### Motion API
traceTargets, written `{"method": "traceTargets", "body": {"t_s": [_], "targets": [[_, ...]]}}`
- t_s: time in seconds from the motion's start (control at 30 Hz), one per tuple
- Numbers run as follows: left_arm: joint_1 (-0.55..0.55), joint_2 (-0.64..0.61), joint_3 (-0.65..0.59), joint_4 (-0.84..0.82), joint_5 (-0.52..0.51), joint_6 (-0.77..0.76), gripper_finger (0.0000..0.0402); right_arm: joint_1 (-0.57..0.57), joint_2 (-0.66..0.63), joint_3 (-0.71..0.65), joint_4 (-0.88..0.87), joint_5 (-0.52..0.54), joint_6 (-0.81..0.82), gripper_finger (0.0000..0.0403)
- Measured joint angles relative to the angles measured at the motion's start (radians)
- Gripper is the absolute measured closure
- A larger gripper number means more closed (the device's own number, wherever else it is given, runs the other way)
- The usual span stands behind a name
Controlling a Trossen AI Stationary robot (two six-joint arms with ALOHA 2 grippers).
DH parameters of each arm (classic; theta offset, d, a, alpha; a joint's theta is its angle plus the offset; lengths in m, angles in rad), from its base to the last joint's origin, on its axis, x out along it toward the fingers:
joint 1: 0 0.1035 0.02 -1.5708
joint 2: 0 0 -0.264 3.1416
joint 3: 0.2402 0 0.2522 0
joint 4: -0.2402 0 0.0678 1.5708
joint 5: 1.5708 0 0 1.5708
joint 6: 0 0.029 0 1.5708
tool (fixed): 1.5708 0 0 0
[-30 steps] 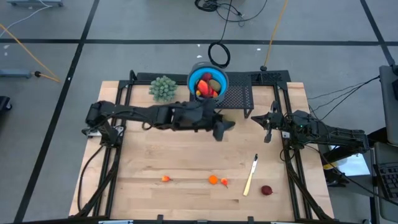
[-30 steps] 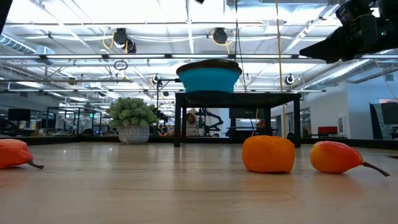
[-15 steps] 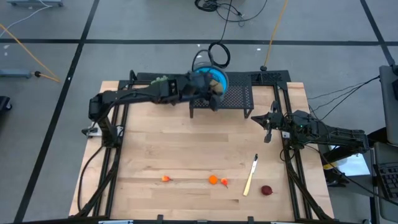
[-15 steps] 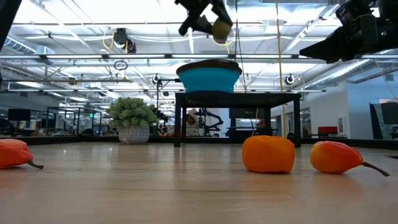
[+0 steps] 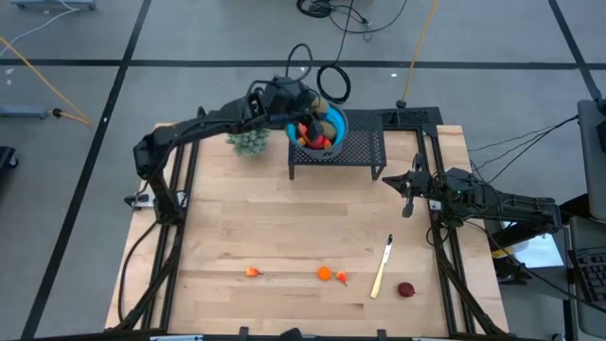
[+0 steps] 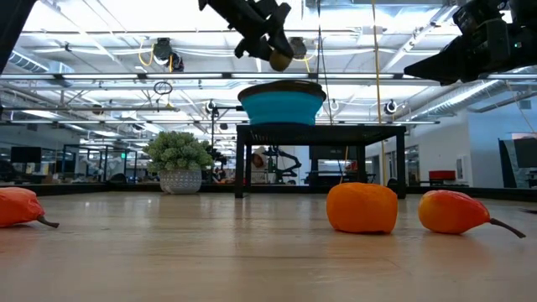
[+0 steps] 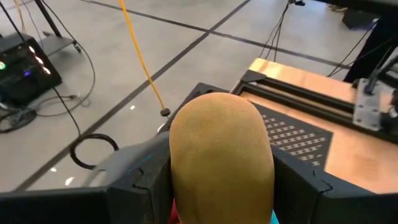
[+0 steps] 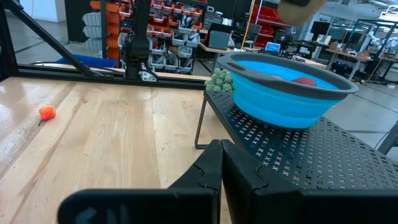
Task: Pick & Place Fruit
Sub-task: Put the kiwi into the blue strainer on the shelf
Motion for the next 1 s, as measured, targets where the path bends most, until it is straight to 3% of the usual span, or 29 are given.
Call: {"method": "traceTargets", "body": {"t_s": [0.23,0.6,1.0], "targets": [[0.048,0.0,0.0,-0.014,0.05,0.047,0.0199,0.0,0.0,0.0,0.0,0.0,0.0,0.0403],[0.092,0.0,0.0,-0.174,0.047,0.036,0.0199,0.0,0.0,0.0,0.0,0.0,0.0,0.0403],[0.05,0.044,0.001,0.027,0.165,0.032,0.0199,0.0,0.0,0.0,0.0,0.0,0.012,0.0403]]}}
